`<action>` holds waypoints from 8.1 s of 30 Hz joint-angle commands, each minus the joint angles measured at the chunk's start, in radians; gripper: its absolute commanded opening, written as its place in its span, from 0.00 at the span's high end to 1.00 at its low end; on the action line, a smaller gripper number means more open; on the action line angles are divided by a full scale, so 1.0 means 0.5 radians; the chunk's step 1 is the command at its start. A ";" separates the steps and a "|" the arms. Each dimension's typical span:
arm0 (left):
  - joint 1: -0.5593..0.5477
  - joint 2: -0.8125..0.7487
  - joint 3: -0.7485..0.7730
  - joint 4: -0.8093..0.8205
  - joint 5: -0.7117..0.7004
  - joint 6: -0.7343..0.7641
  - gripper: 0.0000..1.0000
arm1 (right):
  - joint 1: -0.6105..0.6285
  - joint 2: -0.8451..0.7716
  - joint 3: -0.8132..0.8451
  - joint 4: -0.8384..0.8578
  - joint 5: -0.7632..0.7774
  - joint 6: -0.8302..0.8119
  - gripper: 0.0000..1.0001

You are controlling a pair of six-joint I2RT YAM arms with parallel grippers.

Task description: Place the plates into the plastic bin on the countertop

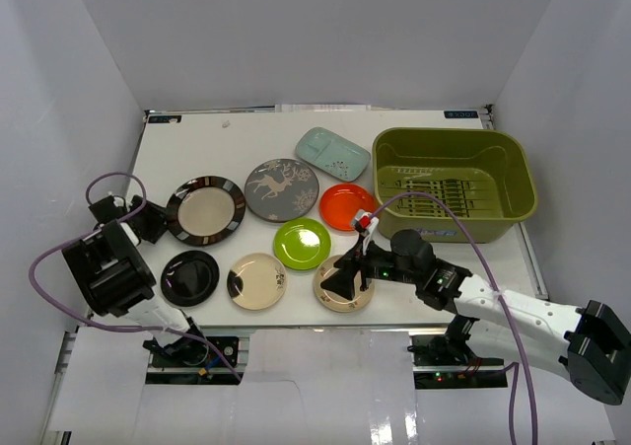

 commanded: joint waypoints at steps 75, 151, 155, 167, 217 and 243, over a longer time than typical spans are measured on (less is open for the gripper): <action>-0.968 -0.613 -0.171 0.387 0.133 -0.732 0.24 | -2.315 0.297 0.876 -0.179 -0.229 0.513 0.92; -1.474 -1.238 0.105 0.482 0.672 -0.802 1.00 | -0.806 0.613 0.950 -0.023 -0.172 0.395 0.40; -1.483 -1.158 0.178 0.529 0.751 -0.830 0.98 | -0.833 0.632 0.953 0.045 -0.218 0.478 0.86; -1.502 -0.711 0.350 0.335 0.252 -0.658 0.33 | -1.782 0.285 0.879 0.097 -0.488 0.775 0.92; -1.836 1.560 2.028 0.050 -0.527 -0.487 0.85 | -2.594 0.058 0.428 -0.449 0.307 0.313 0.04; -1.244 0.137 0.995 0.627 0.120 -0.821 1.00 | -0.818 0.781 1.572 -0.667 -0.120 -0.463 0.09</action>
